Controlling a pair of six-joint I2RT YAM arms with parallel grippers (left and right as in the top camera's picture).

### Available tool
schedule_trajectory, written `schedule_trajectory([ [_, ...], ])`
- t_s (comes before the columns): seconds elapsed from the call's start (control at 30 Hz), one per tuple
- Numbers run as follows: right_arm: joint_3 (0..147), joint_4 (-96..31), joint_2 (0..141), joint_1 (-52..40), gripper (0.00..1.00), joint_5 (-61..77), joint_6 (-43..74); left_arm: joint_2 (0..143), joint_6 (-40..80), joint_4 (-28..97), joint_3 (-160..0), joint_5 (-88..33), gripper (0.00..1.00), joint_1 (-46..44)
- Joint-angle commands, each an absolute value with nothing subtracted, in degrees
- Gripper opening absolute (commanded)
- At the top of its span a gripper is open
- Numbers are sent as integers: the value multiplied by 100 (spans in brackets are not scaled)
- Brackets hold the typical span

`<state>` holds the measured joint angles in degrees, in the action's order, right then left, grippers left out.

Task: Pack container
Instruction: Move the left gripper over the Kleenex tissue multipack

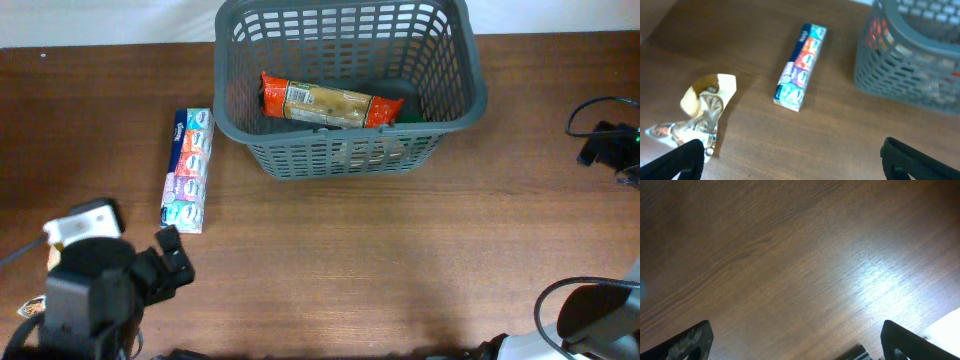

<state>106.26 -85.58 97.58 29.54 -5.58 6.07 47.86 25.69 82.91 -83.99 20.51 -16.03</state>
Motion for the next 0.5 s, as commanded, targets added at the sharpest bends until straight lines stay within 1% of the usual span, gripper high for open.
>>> schedule_trajectory([
  [0.0, 10606, -8541, 9686, 2965, 99, -650, 672, 5317, 1387, 8176, -8372, 1260, 100, -1557],
  [0.1, 10606, -8541, 9686, 2965, 99, -650, 672, 5745, 642, 8182, -8374, 486, 99, -1339],
  [0.23, 10606, -8541, 9686, 2967, 99, -650, 672, 6171, 438, 8169, -8464, 405, 99, -644],
  [0.37, 10606, -8541, 9686, 2965, 99, -650, 672, 6420, 261, 8134, -8864, 242, 99, 493],
  [0.4, 10606, -8541, 9686, 2965, 99, -650, 672, 6460, 121, 8093, -8969, 60, 99, 784],
  [0.47, 10606, -8541, 9686, 2967, 99, -650, 672, 6569, -163, 7957, -9190, -716, 99, 1483],
])
